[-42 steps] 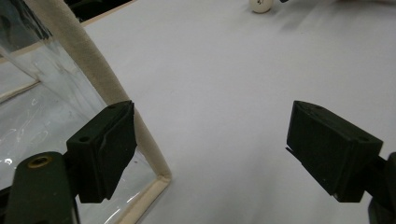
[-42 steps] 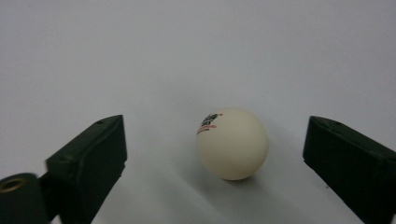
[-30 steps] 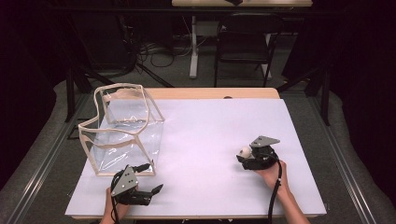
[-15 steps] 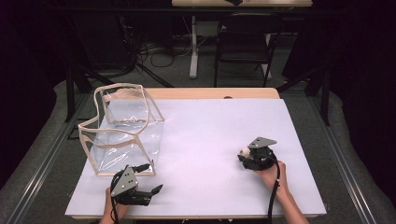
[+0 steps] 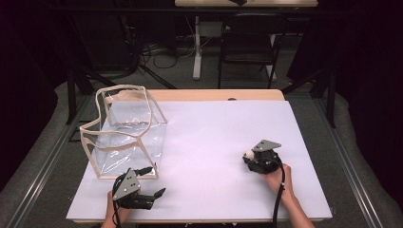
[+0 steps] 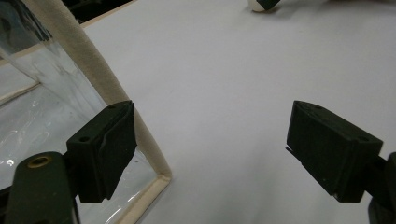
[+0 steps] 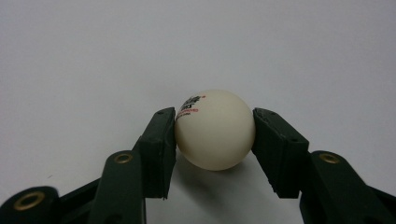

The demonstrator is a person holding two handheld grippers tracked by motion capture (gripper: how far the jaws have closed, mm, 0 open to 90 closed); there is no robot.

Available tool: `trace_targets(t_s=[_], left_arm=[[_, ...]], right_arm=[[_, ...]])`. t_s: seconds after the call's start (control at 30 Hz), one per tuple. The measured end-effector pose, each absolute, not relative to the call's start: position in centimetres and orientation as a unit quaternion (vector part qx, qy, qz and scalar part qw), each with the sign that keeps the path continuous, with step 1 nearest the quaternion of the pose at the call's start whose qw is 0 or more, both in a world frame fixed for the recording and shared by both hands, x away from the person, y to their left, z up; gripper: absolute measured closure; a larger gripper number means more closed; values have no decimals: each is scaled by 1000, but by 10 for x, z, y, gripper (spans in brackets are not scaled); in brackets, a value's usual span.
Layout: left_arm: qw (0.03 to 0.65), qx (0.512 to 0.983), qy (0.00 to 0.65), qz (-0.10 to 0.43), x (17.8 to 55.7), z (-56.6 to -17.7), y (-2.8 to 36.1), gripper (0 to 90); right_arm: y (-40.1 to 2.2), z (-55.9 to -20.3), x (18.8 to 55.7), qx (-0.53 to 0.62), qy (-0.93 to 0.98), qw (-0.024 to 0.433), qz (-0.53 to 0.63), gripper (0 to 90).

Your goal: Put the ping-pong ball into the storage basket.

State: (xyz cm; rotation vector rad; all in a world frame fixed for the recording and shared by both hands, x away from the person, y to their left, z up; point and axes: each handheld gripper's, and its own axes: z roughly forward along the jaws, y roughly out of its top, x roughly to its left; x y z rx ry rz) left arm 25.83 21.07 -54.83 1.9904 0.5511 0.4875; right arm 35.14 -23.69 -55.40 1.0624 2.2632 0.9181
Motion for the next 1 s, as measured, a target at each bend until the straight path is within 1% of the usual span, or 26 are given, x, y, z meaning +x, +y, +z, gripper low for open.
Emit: trace_targets(t_s=[1.0], left_arm=[[489, 819, 223, 200, 258, -548, 210, 162]], right_arm=[[-237, -526, 336, 371, 815, 271, 351, 504]])
